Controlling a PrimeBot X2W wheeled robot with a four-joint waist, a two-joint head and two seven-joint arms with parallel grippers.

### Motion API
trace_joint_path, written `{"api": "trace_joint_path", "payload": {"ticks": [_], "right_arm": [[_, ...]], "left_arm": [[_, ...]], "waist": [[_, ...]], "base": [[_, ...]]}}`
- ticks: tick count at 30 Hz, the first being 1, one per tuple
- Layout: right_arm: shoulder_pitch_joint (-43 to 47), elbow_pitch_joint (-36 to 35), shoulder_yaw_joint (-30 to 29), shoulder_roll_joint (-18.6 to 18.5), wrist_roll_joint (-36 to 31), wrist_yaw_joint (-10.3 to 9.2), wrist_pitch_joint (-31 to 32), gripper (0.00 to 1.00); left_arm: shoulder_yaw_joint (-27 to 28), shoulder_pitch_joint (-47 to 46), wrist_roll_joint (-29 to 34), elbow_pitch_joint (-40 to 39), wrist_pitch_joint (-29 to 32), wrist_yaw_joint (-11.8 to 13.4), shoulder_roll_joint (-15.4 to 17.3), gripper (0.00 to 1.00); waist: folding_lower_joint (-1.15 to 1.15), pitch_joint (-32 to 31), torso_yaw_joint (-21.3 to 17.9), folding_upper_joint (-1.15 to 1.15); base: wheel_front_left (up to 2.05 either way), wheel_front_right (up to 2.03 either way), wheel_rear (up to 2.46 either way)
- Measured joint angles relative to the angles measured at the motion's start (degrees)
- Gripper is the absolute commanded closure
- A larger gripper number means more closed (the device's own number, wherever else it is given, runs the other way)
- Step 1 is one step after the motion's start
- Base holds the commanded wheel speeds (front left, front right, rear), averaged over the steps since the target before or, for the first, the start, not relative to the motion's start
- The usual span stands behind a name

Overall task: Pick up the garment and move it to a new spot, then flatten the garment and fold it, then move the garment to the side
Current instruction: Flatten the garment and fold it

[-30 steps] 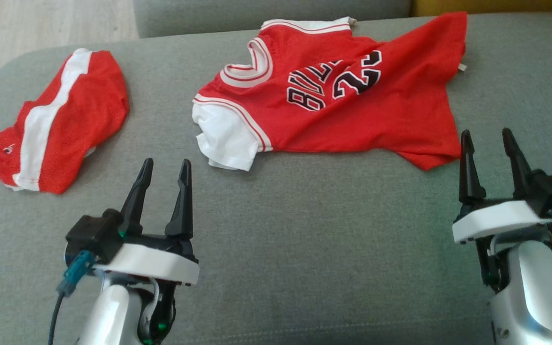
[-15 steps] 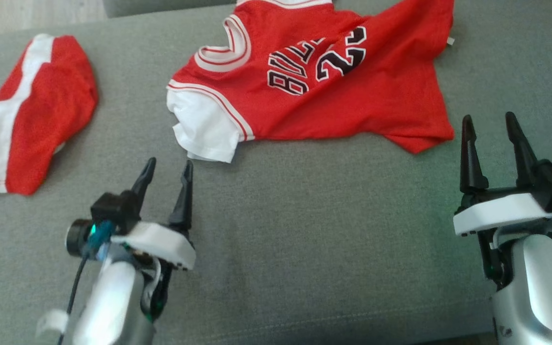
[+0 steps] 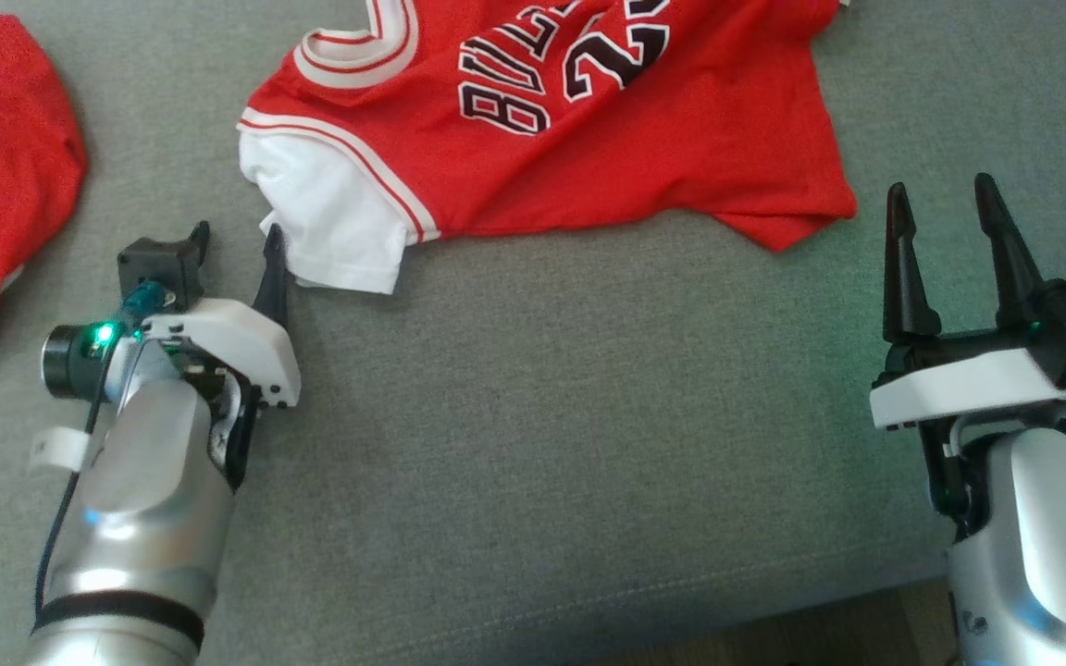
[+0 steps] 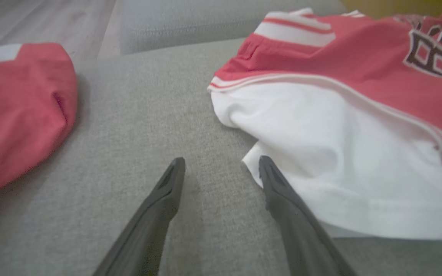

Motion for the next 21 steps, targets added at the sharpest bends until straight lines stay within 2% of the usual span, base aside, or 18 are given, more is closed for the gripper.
{"api": "trace_joint_path", "payload": {"ticks": [7, 17, 18, 19, 20, 21], "right_arm": [[-0.1, -0.7, -0.3, 0.0, 0.0, 0.0, 0.4, 0.0], [-1.0, -0.6, -0.7, 0.0, 0.0, 0.0, 0.4, 0.0], [-1.0, -0.5, -0.7, 0.0, 0.0, 0.0, 0.4, 0.0], [-1.0, -0.5, -0.6, 0.0, 0.0, 0.0, 0.4, 0.0], [-1.0, -0.5, -0.6, 0.0, 0.0, 0.0, 0.4, 0.0], [-1.0, -0.4, -0.5, 0.0, 0.0, 0.0, 0.4, 0.0]], "left_arm": [[-0.9, -4.8, 0.0, 5.7, -0.1, -1.4, 0.0, 0.0], [-3.0, -5.5, 0.0, 8.0, -0.5, -2.6, -0.5, 0.0], [-3.1, -5.9, 0.0, 8.5, -0.6, -2.7, -0.6, 0.3], [-3.2, -6.2, 0.0, 9.1, -0.6, -3.1, -0.7, 0.73], [-3.3, -6.4, 0.0, 9.6, -0.6, -3.1, -0.9, 1.0], [-3.3, -6.6, 0.0, 10.1, -0.6, -3.2, -1.1, 1.0]], "waist": [[0.0, 1.2, -0.9, 0.0], [0.0, 1.0, -1.3, 0.0], [0.0, 1.0, -1.4, 0.0], [0.0, 0.9, -1.4, 0.0], [0.0, 0.9, -1.4, 0.0], [0.0, 0.9, -1.5, 0.0]], "base": [[0.0, 0.0, 0.0], [0.0, 0.0, 0.0], [0.0, 0.0, 0.0], [0.0, 0.0, 0.0], [0.0, 0.0, 0.0], [0.0, 0.0, 0.0]]}}
